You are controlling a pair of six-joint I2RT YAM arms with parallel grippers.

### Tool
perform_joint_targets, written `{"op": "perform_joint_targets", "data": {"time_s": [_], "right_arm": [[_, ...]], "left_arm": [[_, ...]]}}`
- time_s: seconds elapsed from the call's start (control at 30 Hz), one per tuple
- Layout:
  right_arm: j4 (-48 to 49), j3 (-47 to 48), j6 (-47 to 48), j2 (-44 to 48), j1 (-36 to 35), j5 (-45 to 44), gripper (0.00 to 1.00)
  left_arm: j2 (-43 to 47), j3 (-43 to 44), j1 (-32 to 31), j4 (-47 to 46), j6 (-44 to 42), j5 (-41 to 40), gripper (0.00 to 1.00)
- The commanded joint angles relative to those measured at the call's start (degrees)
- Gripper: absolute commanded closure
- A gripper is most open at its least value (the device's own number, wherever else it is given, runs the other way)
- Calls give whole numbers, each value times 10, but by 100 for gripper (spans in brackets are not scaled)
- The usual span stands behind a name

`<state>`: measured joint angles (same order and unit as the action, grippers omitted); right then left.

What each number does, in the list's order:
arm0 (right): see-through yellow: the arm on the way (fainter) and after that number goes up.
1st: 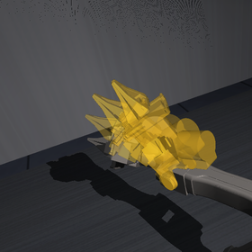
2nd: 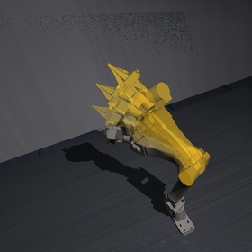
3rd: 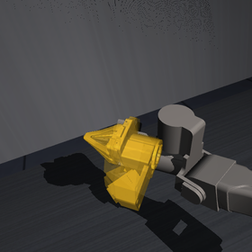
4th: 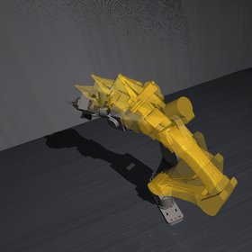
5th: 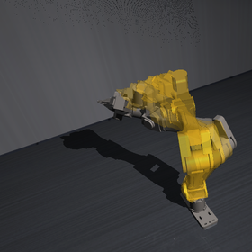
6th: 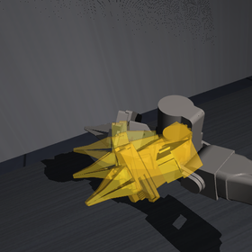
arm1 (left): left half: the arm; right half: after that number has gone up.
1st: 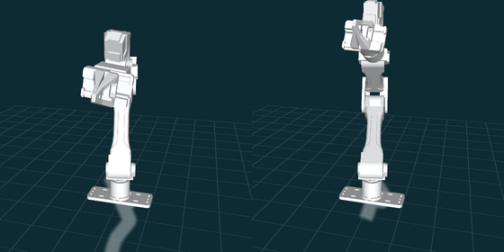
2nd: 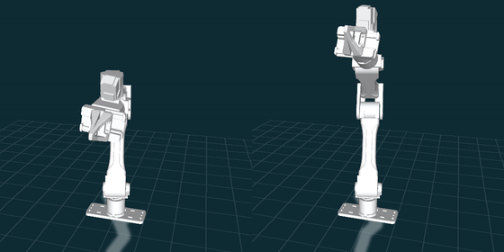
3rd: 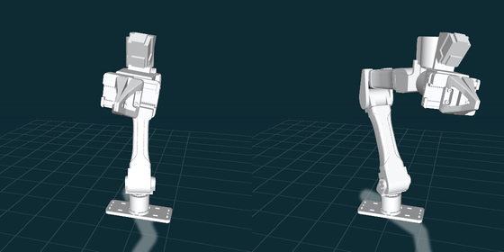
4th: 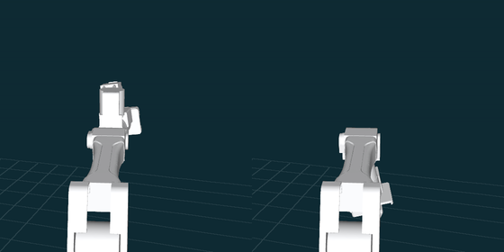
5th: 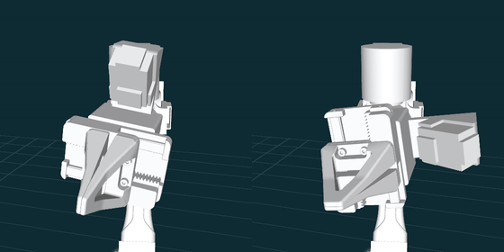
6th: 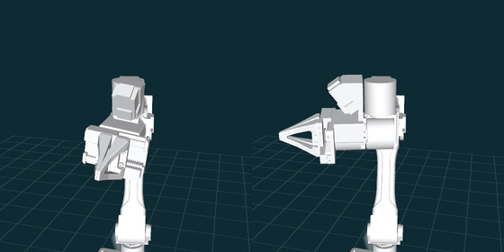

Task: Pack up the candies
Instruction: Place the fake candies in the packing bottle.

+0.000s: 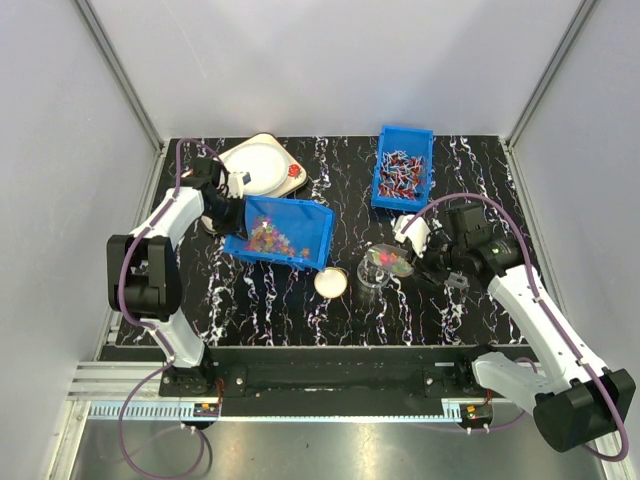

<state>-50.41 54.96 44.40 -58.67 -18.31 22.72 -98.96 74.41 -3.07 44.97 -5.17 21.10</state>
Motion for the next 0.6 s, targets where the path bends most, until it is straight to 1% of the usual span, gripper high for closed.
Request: {"op": "perform_joint_targets", "data": {"time_s": [0.0,0.43,0.57], "right_arm": [[-23,1,25,0,1,-31,100],[-73,32,49,-37,-2,-78,100],[-82,42,49,-46,-17,-101,100]], "left_arm": [[38,6,0,-23,15,34,100],[33,3,0,-23,17,32,100],[32,4,0,-24,16,31,100]]}}
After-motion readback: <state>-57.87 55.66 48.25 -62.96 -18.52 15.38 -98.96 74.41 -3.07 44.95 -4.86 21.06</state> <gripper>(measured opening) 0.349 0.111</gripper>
